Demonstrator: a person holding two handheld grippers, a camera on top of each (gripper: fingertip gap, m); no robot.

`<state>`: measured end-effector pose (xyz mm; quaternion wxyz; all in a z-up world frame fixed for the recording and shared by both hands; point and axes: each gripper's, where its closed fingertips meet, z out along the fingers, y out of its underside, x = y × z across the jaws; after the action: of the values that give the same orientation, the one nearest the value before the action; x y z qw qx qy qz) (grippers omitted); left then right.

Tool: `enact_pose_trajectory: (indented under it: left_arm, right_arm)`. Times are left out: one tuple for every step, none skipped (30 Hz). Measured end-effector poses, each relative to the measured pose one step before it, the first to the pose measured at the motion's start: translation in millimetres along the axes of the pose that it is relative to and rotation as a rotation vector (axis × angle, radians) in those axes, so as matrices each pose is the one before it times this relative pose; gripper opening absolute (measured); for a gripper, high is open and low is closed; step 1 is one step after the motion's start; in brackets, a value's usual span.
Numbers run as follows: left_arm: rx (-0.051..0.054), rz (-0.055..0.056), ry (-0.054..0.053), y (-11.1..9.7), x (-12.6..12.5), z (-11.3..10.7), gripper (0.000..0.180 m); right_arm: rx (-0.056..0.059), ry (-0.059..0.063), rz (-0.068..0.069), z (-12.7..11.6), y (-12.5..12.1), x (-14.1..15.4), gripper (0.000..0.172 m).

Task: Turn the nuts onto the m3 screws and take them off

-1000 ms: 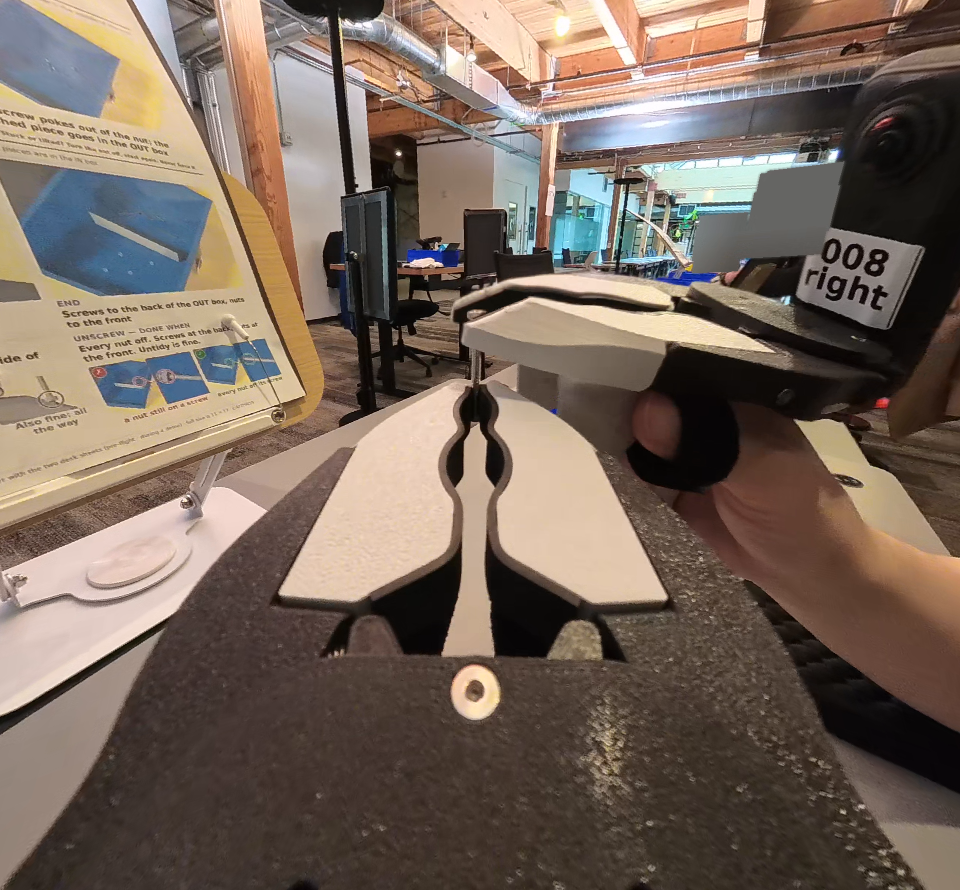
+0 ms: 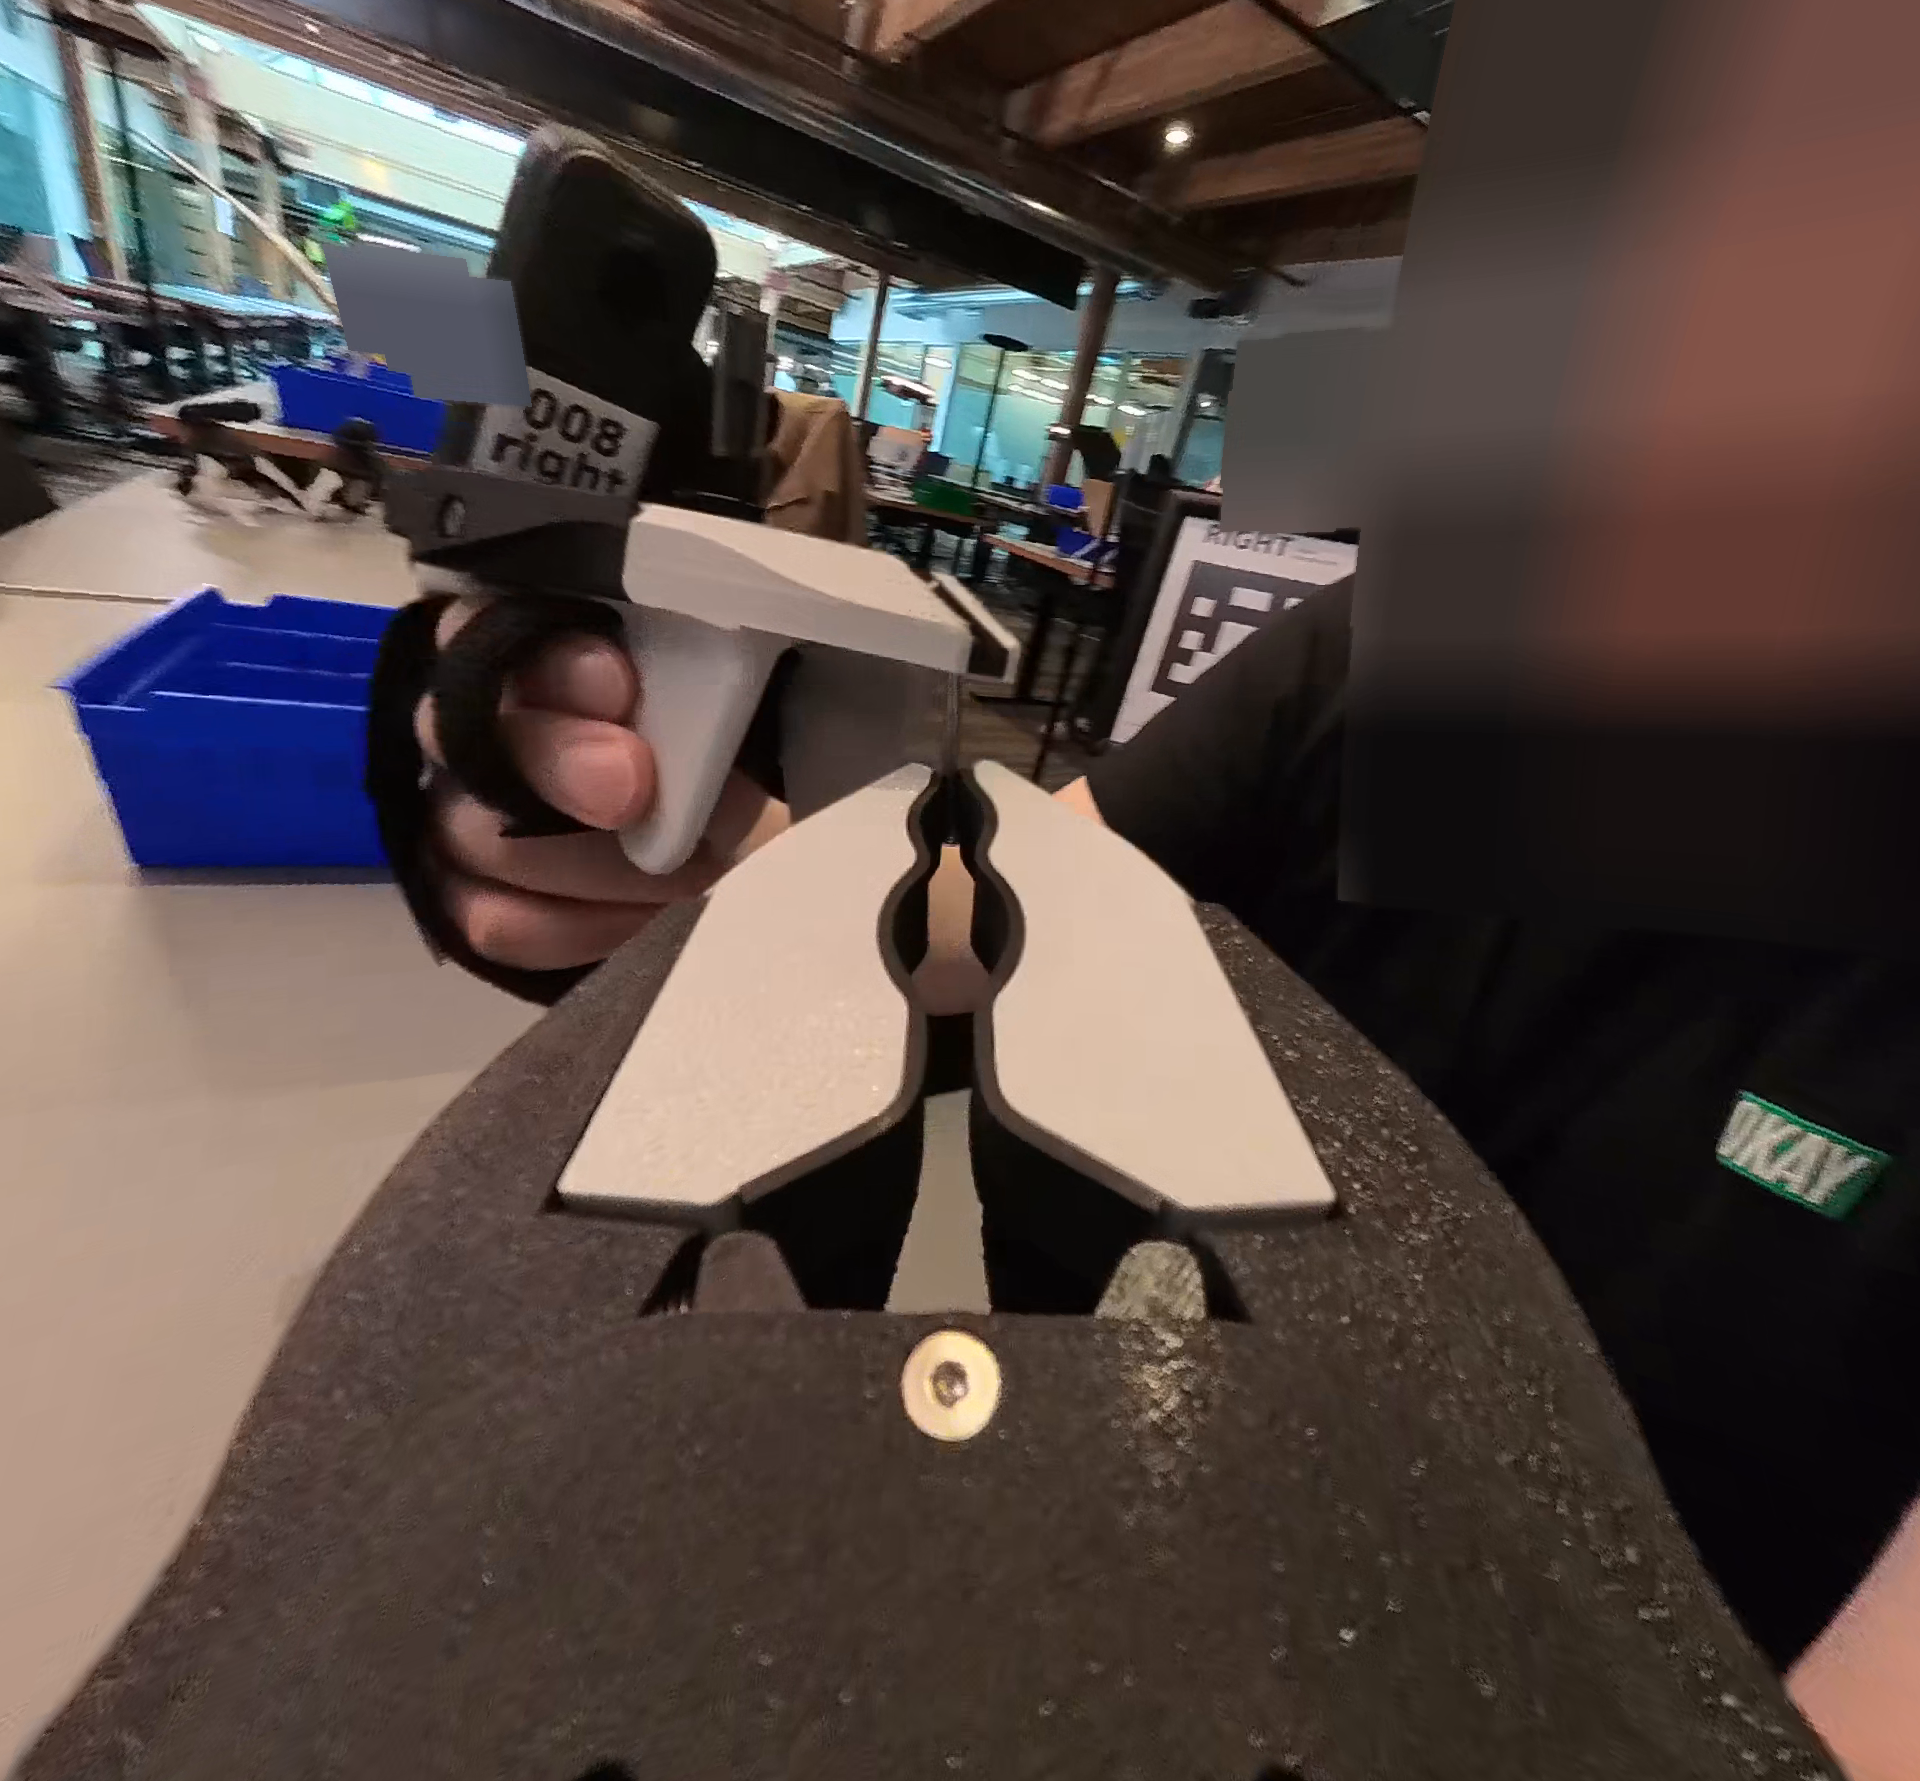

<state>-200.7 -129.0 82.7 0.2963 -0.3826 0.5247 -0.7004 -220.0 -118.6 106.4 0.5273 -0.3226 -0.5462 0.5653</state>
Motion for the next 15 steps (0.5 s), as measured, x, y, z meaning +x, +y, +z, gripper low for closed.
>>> enact_pose_trajectory:
  left_arm:
    - [0.0002,-0.0139,0.0254,1.65,1.94,1.05,0.002]
    - [-0.003,-0.0163,0.0254,1.67,1.84,1.46,0.002]
    - [0.0012,-0.0138,0.0258,1.01,2.13,1.79,0.002]
    - [0.0015,-0.0212,0.036,1.38,3.2,2.41,0.002]
    - [-0.0033,-0.0385,0.0477,2.61,3.96,2.56,0.002]
    - [-0.0056,-0.047,0.0476,2.96,2.85,2.34,0.002]
    - [0.002,-0.0427,0.0455,2.04,2.61,1.81,0.002]
    - [0.0039,-0.0369,0.0379,1.77,1.87,1.6,0.002]
    - [0.0005,-0.029,0.0296,1.64,1.12,1.33,0.002]
    - [0.0034,-0.0184,0.0202,0.67,0.42,1.05,0.002]
    - [0.0018,-0.0072,0.0103,0.36,-0.03,0.88,0.002]
    - [-0.0015,0.0041,0.0031,0.38,-0.16,0.9,0.002]
    - [-0.0029,0.0034,0.0023,0.56,0.16,0.96,0.002]
    - [-0.0045,-0.0044,0.0068,0.82,0.73,0.78,0.002]
    - [-0.0056,-0.0085,0.0099,0.97,1.0,0.67,0.002]
  right_arm:
    - [0.0086,-0.0246,-0.0001,-0.15,0.57,-2.94,0.005]
    - [0.01,-0.0226,0.0005,-0.27,0.1,-2.87,0.005]
    - [0.0136,-0.0276,0.002,-0.41,-0.67,-3.62,0.005]
    - [0.0091,-0.0342,0.0008,0.05,-0.31,-4.74,0.005]
    - [0.0003,-0.0333,-0.002,0.67,0.77,-4.98,0.005]
    - [-0.0014,-0.0236,-0.0028,0.92,1.06,-3.63,0.005]
    - [0.0022,-0.0188,-0.002,0.41,0.45,-2.96,0.005]
    - [0.0008,-0.0178,0.0011,0.3,0.84,-2.63,0.005]
    - [0.0041,-0.0138,0.0024,0.07,0.53,-1.79,0.005]
    - [0.0059,-0.0102,0.0048,-0.3,-0.14,-1.12,0.005]
    - [0.0051,-0.0105,0.0056,-0.36,-0.13,-1.2,0.005]
    - [0.0051,-0.0096,0.0046,-0.16,-0.24,-1.12,0.005]
    - [0.0029,-0.0098,0.0046,0.28,-0.16,-1.24,0.005]
    - [0.0004,-0.0098,0.0042,0.84,0.1,-1.21,0.005]
    - [-0.002,-0.0079,0.0047,1.04,0.39,-0.99,0.005]
